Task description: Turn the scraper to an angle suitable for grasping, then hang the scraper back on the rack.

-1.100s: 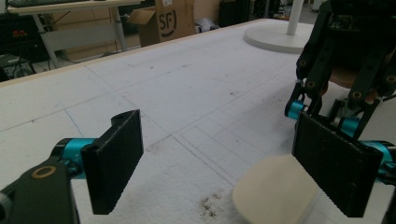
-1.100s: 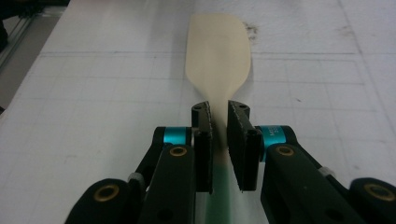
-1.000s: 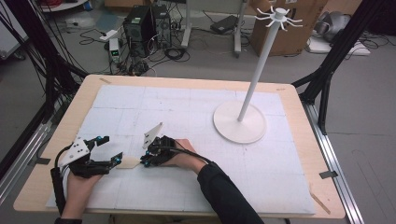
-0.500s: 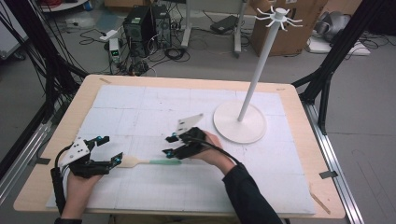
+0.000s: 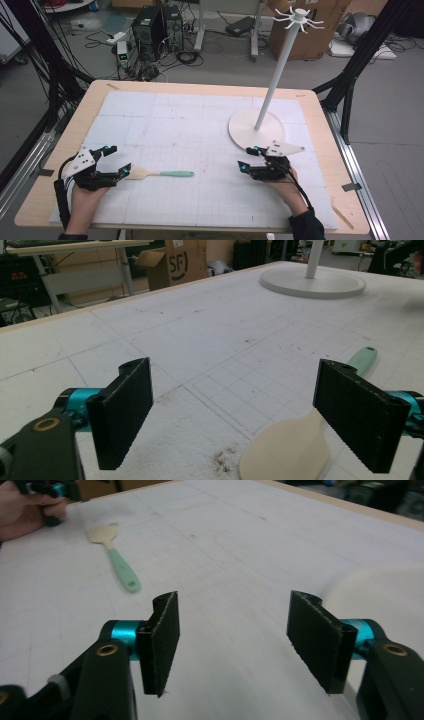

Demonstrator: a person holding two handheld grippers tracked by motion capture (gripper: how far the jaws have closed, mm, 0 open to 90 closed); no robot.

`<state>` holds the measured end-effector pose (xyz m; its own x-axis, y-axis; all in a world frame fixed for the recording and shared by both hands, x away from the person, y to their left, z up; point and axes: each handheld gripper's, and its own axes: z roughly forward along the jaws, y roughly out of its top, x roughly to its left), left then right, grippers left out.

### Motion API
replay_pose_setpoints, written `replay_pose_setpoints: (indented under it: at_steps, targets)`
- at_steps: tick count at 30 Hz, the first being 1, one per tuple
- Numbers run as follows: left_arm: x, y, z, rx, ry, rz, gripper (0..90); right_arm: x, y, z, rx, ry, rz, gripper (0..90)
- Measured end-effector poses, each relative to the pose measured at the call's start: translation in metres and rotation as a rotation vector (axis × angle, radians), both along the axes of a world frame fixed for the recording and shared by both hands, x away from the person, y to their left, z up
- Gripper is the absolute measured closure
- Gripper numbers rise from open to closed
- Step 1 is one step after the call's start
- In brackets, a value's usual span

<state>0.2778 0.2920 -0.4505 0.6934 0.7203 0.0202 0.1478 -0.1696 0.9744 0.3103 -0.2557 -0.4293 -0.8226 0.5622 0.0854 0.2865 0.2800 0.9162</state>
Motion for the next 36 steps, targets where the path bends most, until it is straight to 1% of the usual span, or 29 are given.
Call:
replay_pose_setpoints:
  at_steps: [2, 5, 6, 7, 8, 9, 10, 11, 15, 18, 24, 27, 28, 30, 34, 36]
  targets:
    - [0.000, 0.000, 0.000, -0.002, 0.000, 0.001, 16.8, -0.009, -0.018, -0.007, 0.026, -0.007, -0.065, 33.9]
    - [0.000, 0.000, 0.000, -0.008, 0.004, 0.002, 16.8, -0.019, -0.037, -0.015, 0.027, -0.024, -0.143, 28.6]
    - [0.000, 0.000, 0.000, -0.009, 0.005, 0.003, 16.8, -0.023, -0.047, -0.018, 0.054, -0.033, -0.191, 25.4]
    - [0.000, 0.001, 0.000, -0.007, 0.003, 0.003, 16.8, -0.025, -0.051, -0.017, 0.071, -0.042, -0.209, 25.3]
    - [0.000, 0.001, 0.000, -0.007, 0.004, 0.003, 16.9, -0.027, -0.053, -0.017, 0.072, -0.048, -0.222, 25.2]
    - [0.001, 0.001, 0.000, -0.007, 0.005, 0.004, 16.9, -0.029, -0.056, -0.017, 0.067, -0.065, -0.240, 24.1]
    - [0.001, 0.001, 0.000, -0.009, 0.006, 0.004, 16.8, -0.029, -0.058, -0.018, 0.079, -0.064, -0.253, 21.2]
    - [0.001, 0.001, 0.000, -0.010, 0.007, 0.004, 16.8, -0.030, -0.060, -0.018, 0.099, -0.058, -0.264, 20.9]
    - [0.001, 0.001, 0.000, -0.013, 0.010, 0.003, 17.0, -0.030, -0.061, -0.018, 0.104, -0.069, -0.272, 20.9]
    - [0.001, 0.002, 0.000, -0.021, 0.012, 0.000, 16.9, -0.031, -0.060, -0.019, 0.100, -0.068, -0.271, 20.9]
    - [0.003, 0.005, 0.000, -0.050, 0.021, -0.002, 16.9, -0.030, -0.061, -0.019, 0.106, -0.063, -0.266, 20.9]
    - [0.003, 0.005, 0.001, -0.052, 0.022, -0.014, 16.9, -0.030, -0.061, -0.019, 0.106, -0.064, -0.263, 20.9]
    - [0.003, 0.005, 0.002, -0.051, 0.023, -0.021, 16.9, -0.030, -0.061, -0.019, 0.106, -0.064, -0.264, 20.9]
    - [0.002, 0.003, 0.007, -0.051, 0.024, -0.057, 16.8, -0.030, -0.061, -0.019, 0.106, -0.064, -0.263, 20.9]
    - [0.002, -0.006, 0.016, -0.068, 0.015, -0.109, 16.5, -0.030, -0.061, -0.019, 0.108, -0.063, -0.263, 21.0]
    - [0.004, -0.011, 0.019, -0.050, 0.021, -0.132, 16.4, -0.030, -0.061, -0.019, 0.106, -0.066, -0.263, 20.9]
